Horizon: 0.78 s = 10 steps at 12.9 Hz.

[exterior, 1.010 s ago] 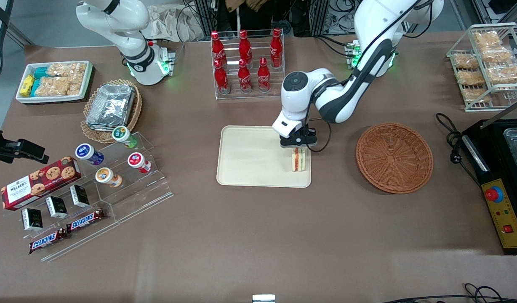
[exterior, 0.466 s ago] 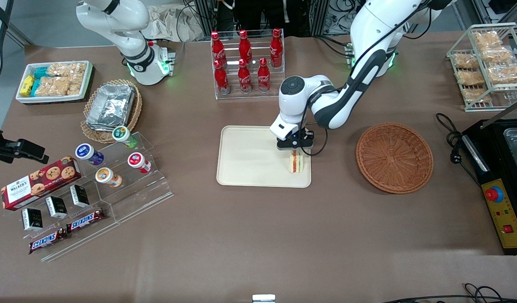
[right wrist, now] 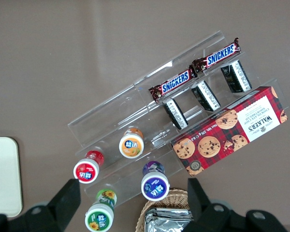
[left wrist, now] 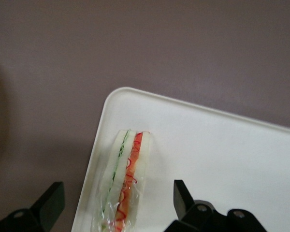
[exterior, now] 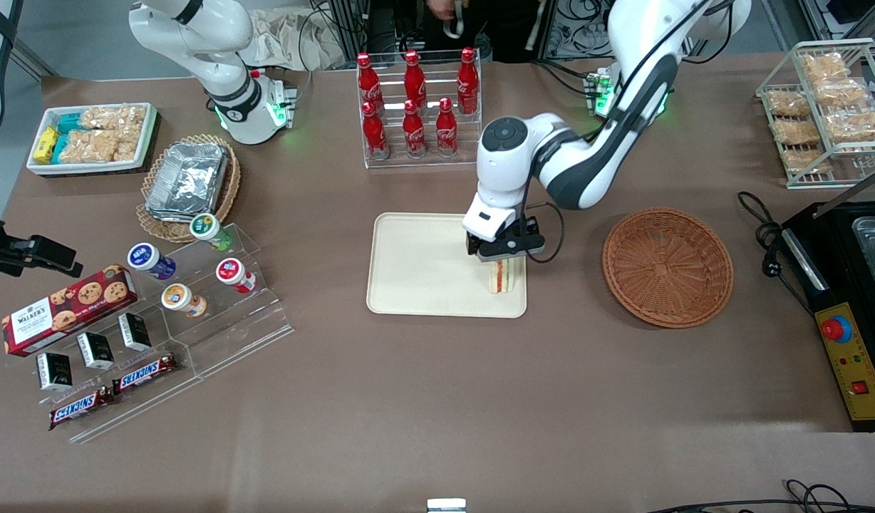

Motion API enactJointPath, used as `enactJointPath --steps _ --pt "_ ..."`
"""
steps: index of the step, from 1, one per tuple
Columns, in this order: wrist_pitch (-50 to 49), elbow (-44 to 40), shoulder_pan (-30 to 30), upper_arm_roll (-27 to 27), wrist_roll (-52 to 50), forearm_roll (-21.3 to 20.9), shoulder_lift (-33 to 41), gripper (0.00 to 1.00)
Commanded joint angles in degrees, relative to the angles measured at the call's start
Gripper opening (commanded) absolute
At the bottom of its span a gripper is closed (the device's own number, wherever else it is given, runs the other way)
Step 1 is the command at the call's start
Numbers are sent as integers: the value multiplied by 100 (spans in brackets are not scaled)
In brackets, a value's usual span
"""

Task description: Place sandwich from basket to tray

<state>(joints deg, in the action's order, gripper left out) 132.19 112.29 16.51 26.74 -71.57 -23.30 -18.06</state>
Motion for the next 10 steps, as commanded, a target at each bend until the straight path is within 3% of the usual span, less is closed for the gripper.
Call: enactJointPath --steps 1,3,6,8,10 --pt "-1306 -917 -16 -19 20 807 565 100" --pt "-1870 -1209 -497 -11 142 1291 1065 100" --pt "-2766 -1263 -1297 -90 1464 2002 1883 100" --pt "-3381 -1263 -1256 -902 2782 2434 2375 100" --pt "-4022 -1263 -1238 -1632 4450 2576 2719 100"
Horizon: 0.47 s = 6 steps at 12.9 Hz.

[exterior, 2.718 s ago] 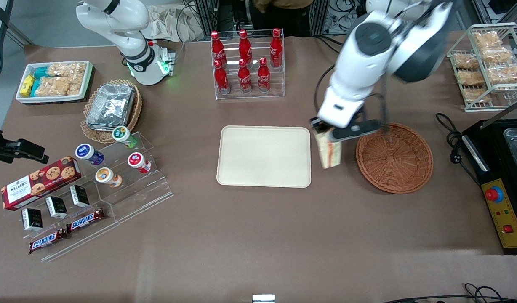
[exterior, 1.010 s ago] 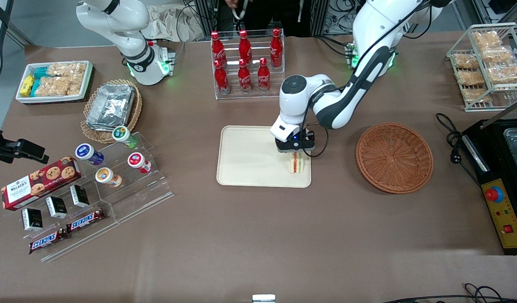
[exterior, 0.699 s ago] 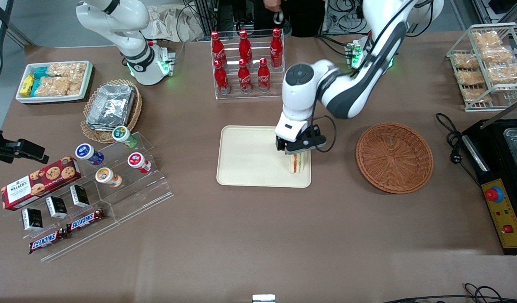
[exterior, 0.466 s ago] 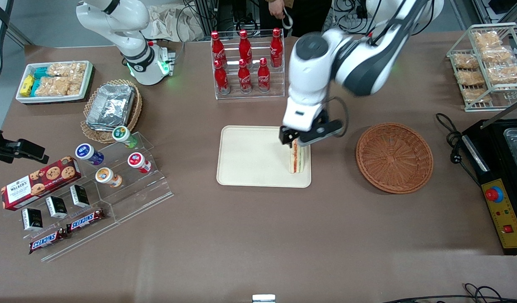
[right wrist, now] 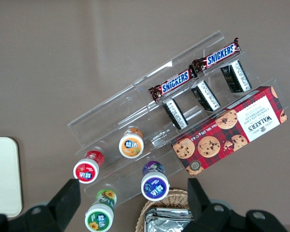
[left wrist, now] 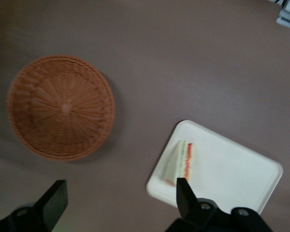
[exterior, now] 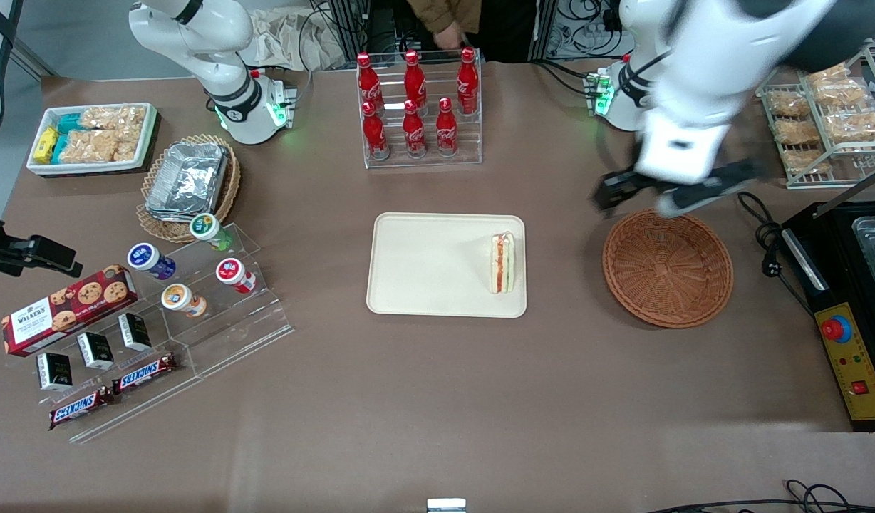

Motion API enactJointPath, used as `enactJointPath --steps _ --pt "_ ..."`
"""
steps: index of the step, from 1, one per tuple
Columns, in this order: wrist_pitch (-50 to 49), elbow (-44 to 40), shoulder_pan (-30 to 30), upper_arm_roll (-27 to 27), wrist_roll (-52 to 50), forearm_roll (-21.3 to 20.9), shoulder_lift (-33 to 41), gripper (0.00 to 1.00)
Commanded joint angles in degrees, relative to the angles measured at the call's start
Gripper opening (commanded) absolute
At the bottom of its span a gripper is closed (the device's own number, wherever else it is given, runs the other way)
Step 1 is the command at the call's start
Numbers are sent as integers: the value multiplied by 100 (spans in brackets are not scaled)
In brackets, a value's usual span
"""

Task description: Place sandwich from basket to tray

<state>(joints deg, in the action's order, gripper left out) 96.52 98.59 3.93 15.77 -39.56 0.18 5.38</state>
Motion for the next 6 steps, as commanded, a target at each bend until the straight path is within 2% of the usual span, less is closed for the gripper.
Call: enactJointPath --steps 1,4,6 --pt "-711 56 20 -862 1910 236 472 100" --pt "-1344 -488 -33 -1268 2969 210 447 100" --pt "-1355 -673 -41 -1278 3112 105 306 100"
